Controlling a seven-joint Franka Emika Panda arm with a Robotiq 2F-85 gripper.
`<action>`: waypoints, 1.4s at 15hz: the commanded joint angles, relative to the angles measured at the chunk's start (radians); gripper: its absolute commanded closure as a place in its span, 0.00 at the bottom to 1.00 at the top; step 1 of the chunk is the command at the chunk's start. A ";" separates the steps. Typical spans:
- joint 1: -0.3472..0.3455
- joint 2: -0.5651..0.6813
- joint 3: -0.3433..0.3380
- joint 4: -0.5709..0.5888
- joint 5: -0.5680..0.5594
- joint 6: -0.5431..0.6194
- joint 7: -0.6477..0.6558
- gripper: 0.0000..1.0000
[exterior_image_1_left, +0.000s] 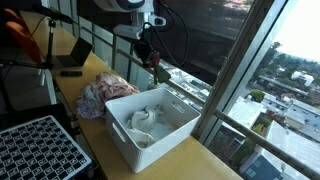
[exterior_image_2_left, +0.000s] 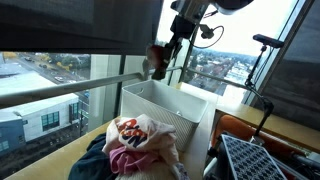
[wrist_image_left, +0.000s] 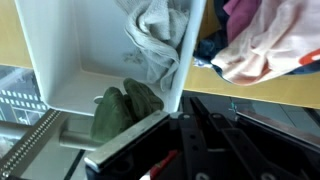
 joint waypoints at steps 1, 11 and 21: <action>0.044 -0.098 0.075 -0.039 0.031 -0.032 0.025 0.99; 0.147 0.092 0.201 -0.181 0.081 0.012 0.073 0.99; 0.148 0.400 0.131 -0.093 0.085 0.014 0.084 0.64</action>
